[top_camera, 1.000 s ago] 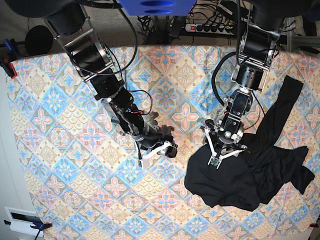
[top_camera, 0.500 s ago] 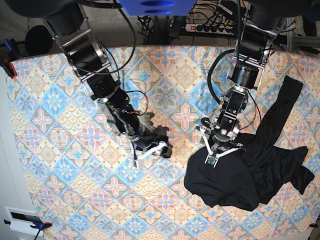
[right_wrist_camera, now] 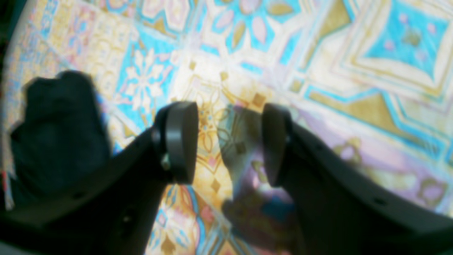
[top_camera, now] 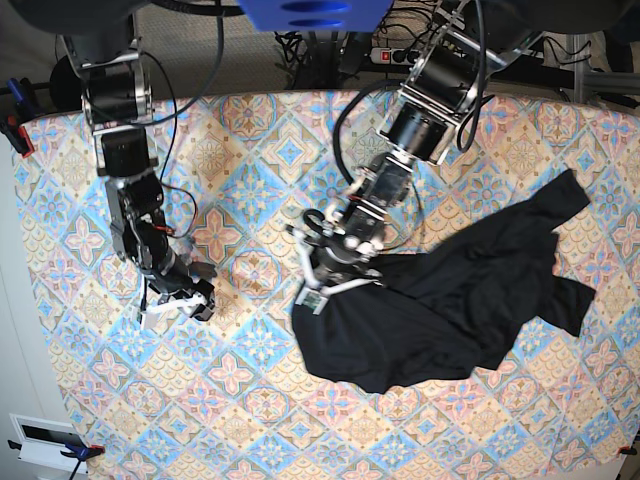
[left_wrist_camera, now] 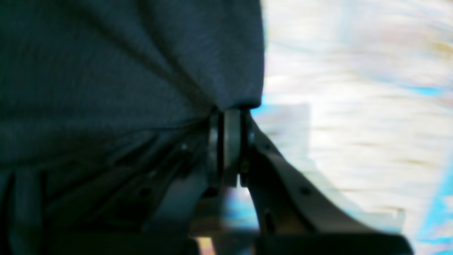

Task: Layout the t-shirt on the table in an organized manner, then fold the t-shirt properly
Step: 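Drag the grasped shirt with the left gripper toward the right gripper, then regrasp the shirt with both grippers and gather the fabric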

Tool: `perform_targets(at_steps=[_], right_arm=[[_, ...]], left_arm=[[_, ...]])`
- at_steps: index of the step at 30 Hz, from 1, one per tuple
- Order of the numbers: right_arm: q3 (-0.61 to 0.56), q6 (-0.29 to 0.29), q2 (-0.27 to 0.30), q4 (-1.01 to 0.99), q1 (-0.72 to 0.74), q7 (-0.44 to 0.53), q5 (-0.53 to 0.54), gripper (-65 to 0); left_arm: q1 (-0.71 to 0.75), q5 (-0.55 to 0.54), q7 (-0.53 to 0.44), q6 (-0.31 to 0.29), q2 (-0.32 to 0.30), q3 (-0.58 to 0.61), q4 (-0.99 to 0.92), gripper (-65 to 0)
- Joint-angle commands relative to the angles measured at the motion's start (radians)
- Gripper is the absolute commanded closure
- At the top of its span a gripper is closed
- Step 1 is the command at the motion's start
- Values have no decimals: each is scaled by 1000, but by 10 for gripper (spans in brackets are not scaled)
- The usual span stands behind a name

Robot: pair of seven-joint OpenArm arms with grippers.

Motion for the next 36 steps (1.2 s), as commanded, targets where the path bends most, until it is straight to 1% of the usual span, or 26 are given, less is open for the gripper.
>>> perform_targets(at_steps=[1,2,4,6,10,14,15,17,18,22,24,26,27,30,32,34,35,36], right_arm=[[13,-1,8,24,4,-14,0,-282],[21,-1,8,35,-15,-12,0,-282],[26,-1,12,47,-33,-12,0,-282],[39,-1,34,52,-35,-12,0,-282],[61,-1,52,53,-64,-12,-1,-282],[105,-1,57,112,-95,-10,-3,-282],[111,-1,68,127,-104,-10,-3,-282],[110,-1,74,164,-108,-10,-3,-282],[110,-1,74,184,-110,-10,-3,-283],[104,-1,74,233,-110,-10,-4,-284],[102,-1,74,239,-110,-10,-4,-284],[102,-1,74,239,-110,-10,-4,-284],[102,-1,74,245,-110,-10,-4,-284],[81,-1,71,285,-110,-12,-6,-284],[16,-1,71,305,-105,-10,-6,-284],[-59,-4,72,311,-91,-6,-15,-284],[-97,-4,72,313,-68,-7,-41,-284],[-139,-6,72,313,-53,-10,-92,-284]], left_arm=[[-5,-41,28,-29,38,33,3,0],[-3,-41,28,-29,50,57,3,0],[0,-41,31,-29,50,102,3,0],[7,-44,33,-29,50,157,3,0],[61,-44,33,-29,50,252,3,0],[124,-44,31,-29,50,261,3,0],[133,-44,31,-29,50,260,4,0],[150,-44,31,-29,50,258,44,-39],[164,-44,31,-26,50,252,80,-77],[216,-44,34,-28,50,133,262,-246],[230,-44,34,-29,50,85,334,-314],[244,-59,33,-29,50,30,416,-361],[256,-82,31,-29,50,-7,466,-366],[291,-178,31,-29,25,-136,612,-345],[308,-265,33,-29,18,-242,686,-315],[325,-351,33,-29,6,-361,719,-278],[330,-395,33,-29,3,-427,721,-258],[333,-442,31,-29,2,-498,721,-241]])
